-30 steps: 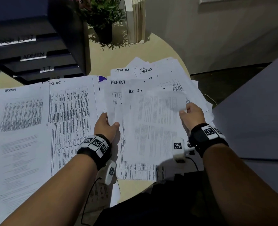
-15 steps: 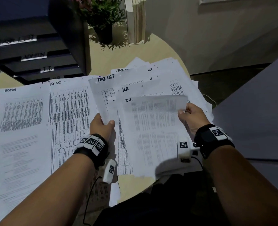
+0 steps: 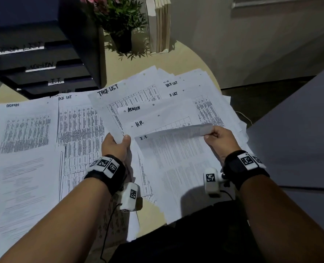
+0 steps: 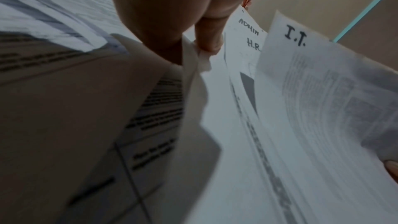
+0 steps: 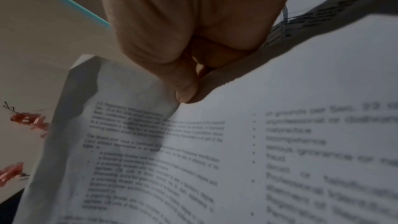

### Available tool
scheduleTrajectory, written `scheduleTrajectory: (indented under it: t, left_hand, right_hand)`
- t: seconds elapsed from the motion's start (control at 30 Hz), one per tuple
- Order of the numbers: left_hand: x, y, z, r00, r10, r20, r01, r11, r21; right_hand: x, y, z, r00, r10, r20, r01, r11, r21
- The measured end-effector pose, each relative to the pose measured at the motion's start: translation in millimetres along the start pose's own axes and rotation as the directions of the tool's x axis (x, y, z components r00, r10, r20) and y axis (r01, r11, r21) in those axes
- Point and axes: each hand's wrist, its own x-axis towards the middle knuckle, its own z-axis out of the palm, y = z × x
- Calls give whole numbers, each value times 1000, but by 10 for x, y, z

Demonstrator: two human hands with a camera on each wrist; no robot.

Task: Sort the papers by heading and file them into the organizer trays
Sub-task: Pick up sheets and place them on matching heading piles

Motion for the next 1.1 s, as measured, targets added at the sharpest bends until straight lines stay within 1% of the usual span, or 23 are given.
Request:
scheduleTrajectory:
  t: [0.07, 0.13, 0.2, 0.23, 0.33, 0.37, 0.43, 0.47, 0.5, 0.57, 0.6, 0.67, 0.7, 0.77, 0.8, 0.83, 0.87, 0.9, 0.97, 1.0, 1.03, 1.07, 1.1]
  left_hand:
    - [19, -74, 37, 999, -21, 30, 22, 998, -59]
    - [99, -212, 88, 999, -10, 53, 14, 996, -89]
    - [-6, -70, 116, 999, -10, 47, 13, 998, -67]
    - [-37, -21, 122, 999, 9, 33, -7, 999, -53]
    - [-63, 23, 86, 1000, 22, 8, -22, 999, 45]
    - [-55, 22, 64, 999, 36, 7, -36, 997, 66]
    - [-51, 32, 24, 1000, 22, 21, -24, 995, 94]
    - [-54, 24, -1, 999, 20, 47, -24, 996, 88]
    - [-65, 13, -17, 996, 29, 88, -33, 998, 44]
    - [-77, -25, -33, 986, 73, 150, -71, 997, -21]
    - [-90, -37, -37, 980, 86, 179, -84, 996, -17]
    - [-87, -36, -20, 978, 39, 203, -40, 999, 4]
    - [-87, -11, 6, 979, -23, 203, 28, 999, -19]
    - [-115, 29, 52, 960, -141, 241, 166, 983, -84]
    - [-115, 23, 65, 953, -161, 258, 191, 977, -94]
    - [-100, -12, 82, 952, -150, 267, 177, 981, -81]
    - [-99, -30, 79, 954, -112, 278, 136, 988, -67]
    - [-91, -51, 56, 956, -71, 286, 78, 997, -13]
    - [-41, -95, -8, 973, 1, 232, -36, 988, 147]
    - [-15, -101, -44, 983, 24, 184, -62, 977, 205]
    - [19, -110, -84, 989, 32, 143, -65, 969, 237]
    - [38, -111, -120, 993, 30, 111, -57, 966, 253]
    - [70, -134, -153, 996, 27, 88, -50, 964, 262]
  right_hand:
    - [19, -20, 25, 1000, 13, -2, -13, 1000, 28]
    - [34, -26, 59, 1000, 11, 5, -11, 999, 32]
    - [37, -39, 85, 1000, 2, 2, -2, 1000, 12]
    - [45, -37, 92, 1000, 2, -6, -2, 1000, 7]
    - [65, -17, 83, 999, 7, -41, -6, 1000, 18]
    - [69, -13, 77, 998, 13, -54, -12, 1000, 25]
    - [75, 1, 52, 997, 26, -68, -23, 999, 41]
    - [80, 8, 41, 997, 23, -75, -20, 999, 41]
    - [84, 9, 39, 996, 19, -84, -17, 999, 35]
    - [99, 19, 50, 995, 14, -103, -12, 1000, 24]
    - [102, 20, 57, 994, 15, -108, -12, 1000, 29]
    - [120, 27, 75, 994, 23, -103, -17, 998, 55]
    - [124, 17, 92, 995, 24, -97, -17, 998, 68]
    - [124, 2, 142, 996, 5, -91, 2, 998, 67]
    - [121, -1, 177, 996, -6, -86, 11, 999, 53]
    - [122, 10, 221, 997, -11, -74, 13, 999, 31]
    - [114, 4, 276, 999, -10, -54, 10, 1000, -10]
    - [109, -14, 323, 999, -12, -36, 9, 998, -67]
    - [122, -102, 357, 998, -52, -37, 43, 976, -211]
    - [151, -154, 331, 993, -97, -64, 72, 947, -312]
    - [194, -212, 271, 984, -151, -97, 92, 891, -445]
    - [242, -273, 191, 973, -193, -129, 82, 806, -586]
    - [310, -304, 101, 965, -209, -160, 38, 710, -703]
